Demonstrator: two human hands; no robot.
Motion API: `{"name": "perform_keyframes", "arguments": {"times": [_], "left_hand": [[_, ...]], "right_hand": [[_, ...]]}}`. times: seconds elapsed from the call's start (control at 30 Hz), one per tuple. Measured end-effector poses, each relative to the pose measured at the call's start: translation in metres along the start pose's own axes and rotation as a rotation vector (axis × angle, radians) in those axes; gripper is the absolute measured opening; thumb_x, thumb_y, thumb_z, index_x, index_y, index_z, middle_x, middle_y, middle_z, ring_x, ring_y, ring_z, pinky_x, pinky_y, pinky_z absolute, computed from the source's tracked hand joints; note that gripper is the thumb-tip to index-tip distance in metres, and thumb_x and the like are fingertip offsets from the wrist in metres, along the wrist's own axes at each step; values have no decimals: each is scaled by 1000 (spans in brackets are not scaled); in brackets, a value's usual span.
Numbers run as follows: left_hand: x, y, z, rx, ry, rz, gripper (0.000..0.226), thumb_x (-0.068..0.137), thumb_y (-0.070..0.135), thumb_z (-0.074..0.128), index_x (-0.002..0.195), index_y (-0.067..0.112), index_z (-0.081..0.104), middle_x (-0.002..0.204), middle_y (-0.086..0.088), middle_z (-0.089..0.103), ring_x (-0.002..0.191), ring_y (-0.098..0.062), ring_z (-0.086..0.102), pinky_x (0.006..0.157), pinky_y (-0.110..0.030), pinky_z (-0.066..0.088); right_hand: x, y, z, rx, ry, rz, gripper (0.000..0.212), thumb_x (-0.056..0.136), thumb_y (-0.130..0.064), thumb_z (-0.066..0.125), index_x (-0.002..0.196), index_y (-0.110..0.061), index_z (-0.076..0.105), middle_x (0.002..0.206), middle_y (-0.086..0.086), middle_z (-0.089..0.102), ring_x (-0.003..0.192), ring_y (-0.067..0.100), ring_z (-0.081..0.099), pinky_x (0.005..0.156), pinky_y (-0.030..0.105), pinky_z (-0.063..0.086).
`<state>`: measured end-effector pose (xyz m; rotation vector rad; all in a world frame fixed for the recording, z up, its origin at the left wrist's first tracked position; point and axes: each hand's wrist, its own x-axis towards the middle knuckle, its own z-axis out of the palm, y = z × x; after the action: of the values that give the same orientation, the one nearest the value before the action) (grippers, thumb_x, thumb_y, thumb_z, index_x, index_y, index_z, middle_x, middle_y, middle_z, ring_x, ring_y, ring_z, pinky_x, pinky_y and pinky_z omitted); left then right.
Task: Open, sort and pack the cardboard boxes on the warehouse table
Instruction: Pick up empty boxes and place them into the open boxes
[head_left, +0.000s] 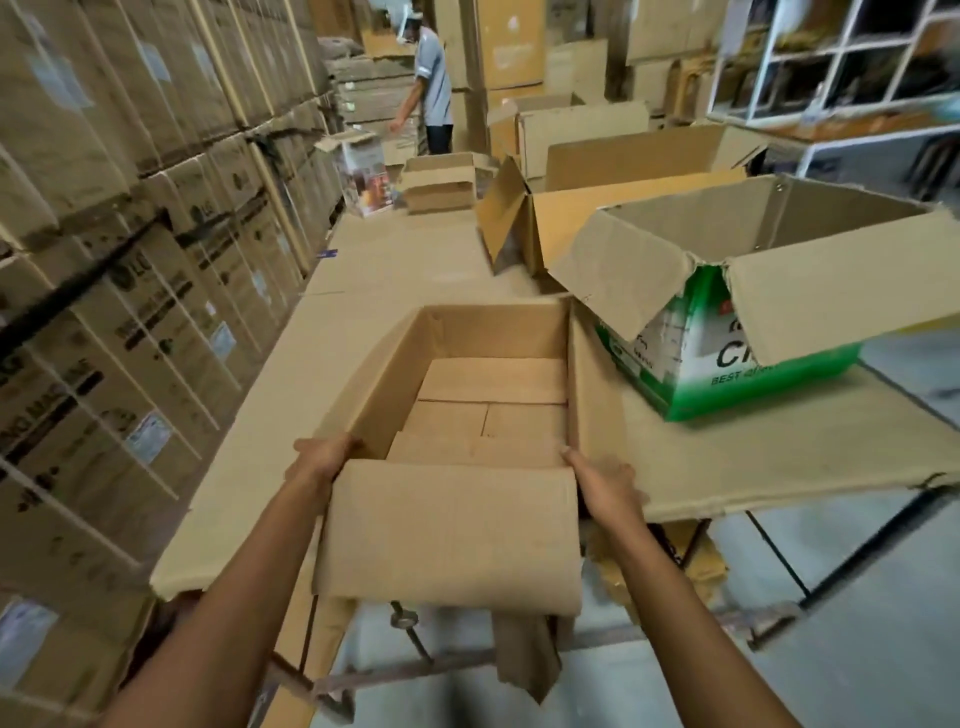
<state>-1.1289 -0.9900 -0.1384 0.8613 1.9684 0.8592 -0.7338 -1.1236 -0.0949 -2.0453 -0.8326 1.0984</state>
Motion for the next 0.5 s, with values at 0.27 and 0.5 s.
{"name": "perform_keyframes", "arguments": {"times": [0.27, 0.5], "left_hand": [[-130, 36, -13, 135, -198, -11, 22, 86, 25, 63, 92, 4, 64, 75, -12, 60, 62, -24, 55, 60, -27, 41], [-137, 30, -27, 434, -166, 102, 47, 83, 40, 57, 118, 9, 53, 98, -16, 66, 78, -32, 68, 59, -32, 54]], "right_hand": [[-32, 0, -15, 211, -96, 74, 39, 89, -47, 66, 101, -10, 69, 94, 17, 70, 82, 34, 66, 58, 37, 57], [-38, 0, -3, 304, 11, -24, 37, 82, -46, 66, 90, -10, 70, 94, 18, 72, 87, 36, 68, 87, 51, 57]]}}
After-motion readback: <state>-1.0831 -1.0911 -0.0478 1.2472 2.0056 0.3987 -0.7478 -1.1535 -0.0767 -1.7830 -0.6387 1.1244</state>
